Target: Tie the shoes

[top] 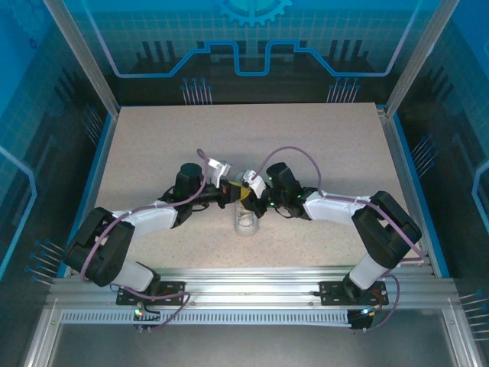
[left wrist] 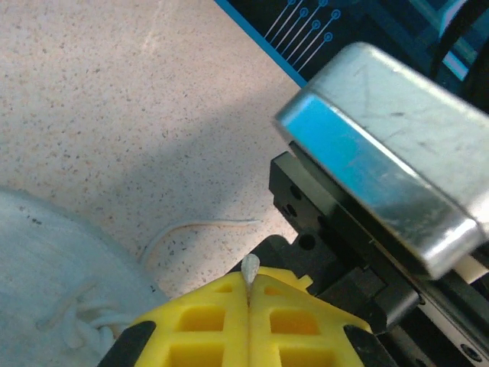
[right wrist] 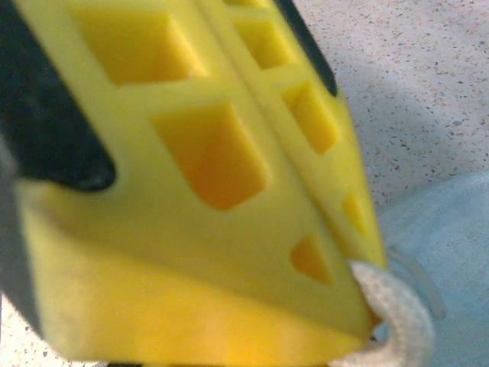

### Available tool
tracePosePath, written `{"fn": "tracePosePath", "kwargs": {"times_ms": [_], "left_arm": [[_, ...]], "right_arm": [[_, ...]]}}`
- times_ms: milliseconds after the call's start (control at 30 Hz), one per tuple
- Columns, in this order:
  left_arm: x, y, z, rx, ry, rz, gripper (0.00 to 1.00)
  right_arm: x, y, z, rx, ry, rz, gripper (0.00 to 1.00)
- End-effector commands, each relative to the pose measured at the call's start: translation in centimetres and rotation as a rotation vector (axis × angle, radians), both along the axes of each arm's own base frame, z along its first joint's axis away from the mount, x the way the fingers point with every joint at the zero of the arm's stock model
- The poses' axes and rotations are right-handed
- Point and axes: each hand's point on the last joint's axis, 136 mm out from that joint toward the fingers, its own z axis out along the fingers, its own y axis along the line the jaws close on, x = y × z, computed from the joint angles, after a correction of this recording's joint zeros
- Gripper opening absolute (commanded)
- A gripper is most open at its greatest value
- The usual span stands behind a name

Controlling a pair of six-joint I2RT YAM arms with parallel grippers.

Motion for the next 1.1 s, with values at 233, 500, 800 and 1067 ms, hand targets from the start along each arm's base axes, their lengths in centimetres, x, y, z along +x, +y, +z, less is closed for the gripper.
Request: {"fn": "tracePosePath", "kwargs": {"times_ms": [233,500,800,1067], "left_arm": [[-0.1,0.6,3.8,0.042,-0.194,0.011,0.0],[-0.1,0.1,4.3,0.062,-0.239,-0.023,0.0],[-0.5,-0.3,3.7,0.078,-0.247,-0.052,0.0],[-1.5,-0.3,3.1,0.078,-0.234,-0.067,0.0]], "right_arm": [[0.8,-5.9,4.2,0.038,0.138,-0.215,0.47],[0.7,-13.1,1.7,-0.181,0.383,-0.513,0.47],[1.5,-16.4,-5.2,-0.467,0.684,-0.777,0.48],[3.2,-17.1,-7.7,-0.67,0.629,-0.78,0.5]]}}
